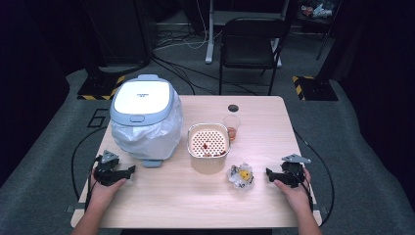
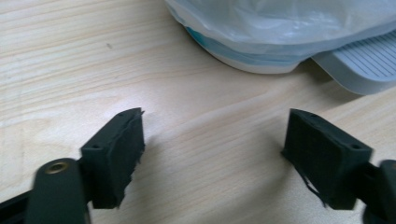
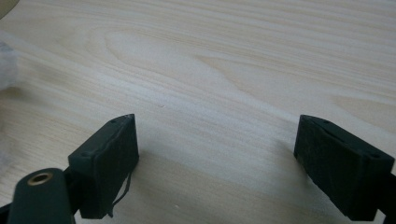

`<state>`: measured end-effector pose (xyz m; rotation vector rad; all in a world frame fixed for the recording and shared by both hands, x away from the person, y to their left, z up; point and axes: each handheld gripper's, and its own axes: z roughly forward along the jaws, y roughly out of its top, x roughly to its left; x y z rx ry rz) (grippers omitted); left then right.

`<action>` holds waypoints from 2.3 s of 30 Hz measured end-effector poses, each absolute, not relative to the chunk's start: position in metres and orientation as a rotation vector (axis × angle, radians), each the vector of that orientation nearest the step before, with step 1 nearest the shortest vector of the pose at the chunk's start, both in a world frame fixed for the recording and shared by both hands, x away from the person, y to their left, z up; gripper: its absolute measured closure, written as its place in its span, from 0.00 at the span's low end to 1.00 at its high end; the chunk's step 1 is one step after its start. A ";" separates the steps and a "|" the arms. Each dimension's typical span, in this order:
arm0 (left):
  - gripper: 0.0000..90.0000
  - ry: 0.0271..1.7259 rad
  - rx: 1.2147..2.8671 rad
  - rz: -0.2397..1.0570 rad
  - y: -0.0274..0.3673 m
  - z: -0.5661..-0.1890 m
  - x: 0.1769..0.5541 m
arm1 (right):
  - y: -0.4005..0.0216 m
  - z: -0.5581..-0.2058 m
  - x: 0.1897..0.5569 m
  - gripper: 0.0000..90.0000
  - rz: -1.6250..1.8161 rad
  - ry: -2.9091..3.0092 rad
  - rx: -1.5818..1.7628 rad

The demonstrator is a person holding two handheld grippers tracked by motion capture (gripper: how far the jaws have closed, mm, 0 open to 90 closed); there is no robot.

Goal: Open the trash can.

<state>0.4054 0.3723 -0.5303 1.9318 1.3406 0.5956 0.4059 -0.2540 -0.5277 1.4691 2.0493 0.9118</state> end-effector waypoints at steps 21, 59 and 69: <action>0.30 1.354 1.916 0.599 0.373 -0.530 0.402 | -0.254 -0.528 0.404 0.15 0.915 2.047 1.459; 0.74 1.345 1.773 0.469 0.360 -0.482 0.374 | -0.255 -0.528 0.401 0.16 0.918 2.046 1.460; 0.82 1.294 1.837 0.496 0.332 -0.477 0.379 | -0.254 -0.528 0.401 0.16 0.915 2.041 1.457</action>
